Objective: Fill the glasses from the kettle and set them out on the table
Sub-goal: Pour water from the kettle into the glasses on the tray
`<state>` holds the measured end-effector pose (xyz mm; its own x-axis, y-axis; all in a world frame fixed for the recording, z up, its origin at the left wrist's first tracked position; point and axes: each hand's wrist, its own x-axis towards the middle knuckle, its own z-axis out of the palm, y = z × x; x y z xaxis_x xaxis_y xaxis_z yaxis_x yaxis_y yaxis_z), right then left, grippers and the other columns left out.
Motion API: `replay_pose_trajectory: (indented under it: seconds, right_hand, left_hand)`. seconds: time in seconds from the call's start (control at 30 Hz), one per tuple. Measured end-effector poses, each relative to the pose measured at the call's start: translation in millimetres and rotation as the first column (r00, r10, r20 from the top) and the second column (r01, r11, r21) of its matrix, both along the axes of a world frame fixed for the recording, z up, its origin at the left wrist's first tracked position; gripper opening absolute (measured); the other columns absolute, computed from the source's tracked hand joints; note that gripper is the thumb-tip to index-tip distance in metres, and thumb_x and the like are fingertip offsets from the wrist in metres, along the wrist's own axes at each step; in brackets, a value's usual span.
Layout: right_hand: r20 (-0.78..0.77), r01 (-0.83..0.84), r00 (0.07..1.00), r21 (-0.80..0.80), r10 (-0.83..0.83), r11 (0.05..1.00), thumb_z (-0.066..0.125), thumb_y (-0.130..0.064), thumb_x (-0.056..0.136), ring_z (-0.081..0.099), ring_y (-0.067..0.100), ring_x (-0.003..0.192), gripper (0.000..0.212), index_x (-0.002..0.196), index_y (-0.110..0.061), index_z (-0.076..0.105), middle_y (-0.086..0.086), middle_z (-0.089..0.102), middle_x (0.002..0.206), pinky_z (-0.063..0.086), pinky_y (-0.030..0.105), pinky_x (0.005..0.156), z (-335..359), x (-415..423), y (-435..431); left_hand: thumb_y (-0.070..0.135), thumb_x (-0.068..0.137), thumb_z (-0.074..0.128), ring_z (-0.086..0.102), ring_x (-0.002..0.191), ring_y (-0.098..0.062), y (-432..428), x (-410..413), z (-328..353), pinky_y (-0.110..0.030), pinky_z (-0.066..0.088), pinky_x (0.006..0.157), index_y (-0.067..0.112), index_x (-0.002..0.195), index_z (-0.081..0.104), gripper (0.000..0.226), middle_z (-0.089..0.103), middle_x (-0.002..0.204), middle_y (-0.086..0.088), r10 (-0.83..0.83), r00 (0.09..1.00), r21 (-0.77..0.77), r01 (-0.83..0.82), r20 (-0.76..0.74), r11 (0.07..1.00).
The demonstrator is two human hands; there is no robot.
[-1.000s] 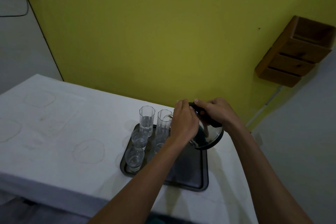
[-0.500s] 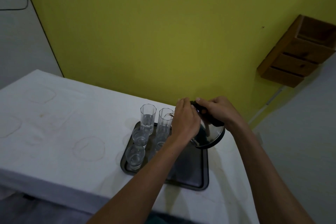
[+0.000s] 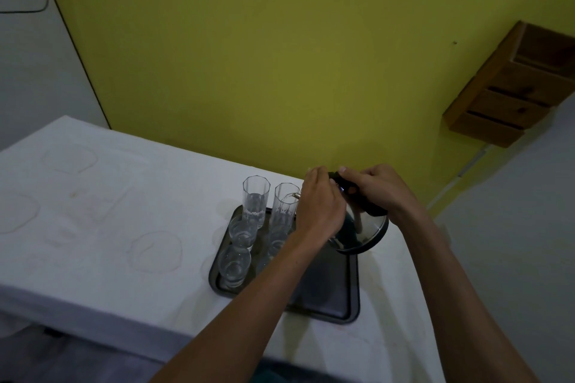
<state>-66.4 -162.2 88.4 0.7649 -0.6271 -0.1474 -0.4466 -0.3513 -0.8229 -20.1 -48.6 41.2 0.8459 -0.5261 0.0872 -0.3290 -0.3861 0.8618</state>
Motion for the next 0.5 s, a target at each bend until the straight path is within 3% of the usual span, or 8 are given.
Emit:
replay_pose_trajectory:
  seconds: [0.13, 0.33, 0.5]
  right_hand:
    - [-0.003, 0.006, 1.000, -0.010, -0.007, 1.000, 0.076, -0.051, 0.083, 0.052, 0.023, 0.053, 0.051, 0.051, -0.015, 0.059, -0.003, 0.055, 0.043, 0.041, 0.035, 0.057, 0.7, 0.0, 0.0]
    - [-0.001, -0.001, 1.000, -0.002, 0.001, 1.000, 0.075, -0.052, 0.083, 0.054, 0.023, 0.055, 0.050, 0.057, -0.011, 0.063, 0.003, 0.058, 0.050, 0.042, 0.036, 0.058, 1.7, -1.3, 0.3]
    - [-0.003, 0.007, 1.000, -0.014, -0.007, 1.000, 0.075, -0.049, 0.085, 0.054, 0.021, 0.049, 0.049, 0.055, -0.012, 0.062, -0.004, 0.056, 0.042, 0.044, 0.031, 0.054, 3.7, -0.5, 1.8]
  left_hand:
    - [0.023, 0.103, 0.029, 0.040, 0.132, -0.031, -2.0, 0.1, -2.3, -0.048, 0.039, 0.106, 0.005, 0.129, 0.042, 0.034, 0.045, 0.135, -0.010, 0.009, 1.000, -0.001, -0.009, -0.004, 1.000]
    - [0.024, 0.104, 0.028, 0.035, 0.137, -0.028, -0.4, -0.9, -0.3, -0.046, 0.035, 0.110, 0.005, 0.137, 0.038, 0.039, 0.041, 0.143, -0.009, -0.007, 1.000, -0.010, 0.008, 0.012, 1.000]
    - [0.021, 0.104, 0.028, 0.032, 0.139, -0.027, 0.6, -0.5, 2.9, -0.041, 0.032, 0.112, 0.003, 0.137, 0.038, 0.039, 0.039, 0.145, -0.010, -0.009, 1.000, -0.001, 0.009, 0.022, 1.000]
